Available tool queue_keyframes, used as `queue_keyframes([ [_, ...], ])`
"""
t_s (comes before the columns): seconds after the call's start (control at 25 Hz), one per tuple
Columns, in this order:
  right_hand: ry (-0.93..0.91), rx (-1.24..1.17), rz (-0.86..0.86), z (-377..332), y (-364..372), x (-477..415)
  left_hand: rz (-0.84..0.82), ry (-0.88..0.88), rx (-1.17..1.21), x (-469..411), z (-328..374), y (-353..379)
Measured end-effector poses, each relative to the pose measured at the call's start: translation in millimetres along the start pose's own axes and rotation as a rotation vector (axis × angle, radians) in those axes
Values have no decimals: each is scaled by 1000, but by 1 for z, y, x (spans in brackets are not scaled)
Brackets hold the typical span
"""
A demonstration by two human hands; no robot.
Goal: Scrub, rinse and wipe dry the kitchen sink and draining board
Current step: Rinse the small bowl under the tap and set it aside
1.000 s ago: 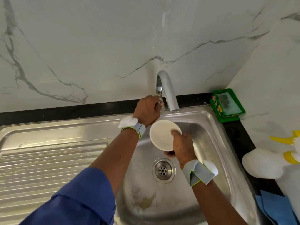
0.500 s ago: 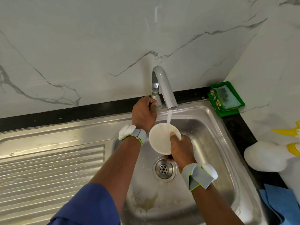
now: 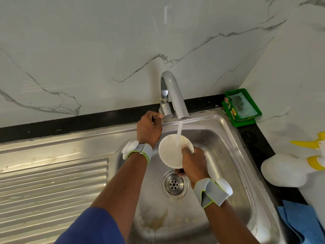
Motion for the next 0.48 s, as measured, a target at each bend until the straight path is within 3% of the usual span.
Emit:
queue_keyframes([
  [0.48, 2, 6, -6, 3, 1, 8, -103, -150, -87, -2, -1, 3],
])
Point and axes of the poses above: each hand's wrist, its own x-axis away from the middle knuckle, its own y-axis out of the palm, z = x × y, the point moved 4 cm from there along -x, towards the middle knuckle
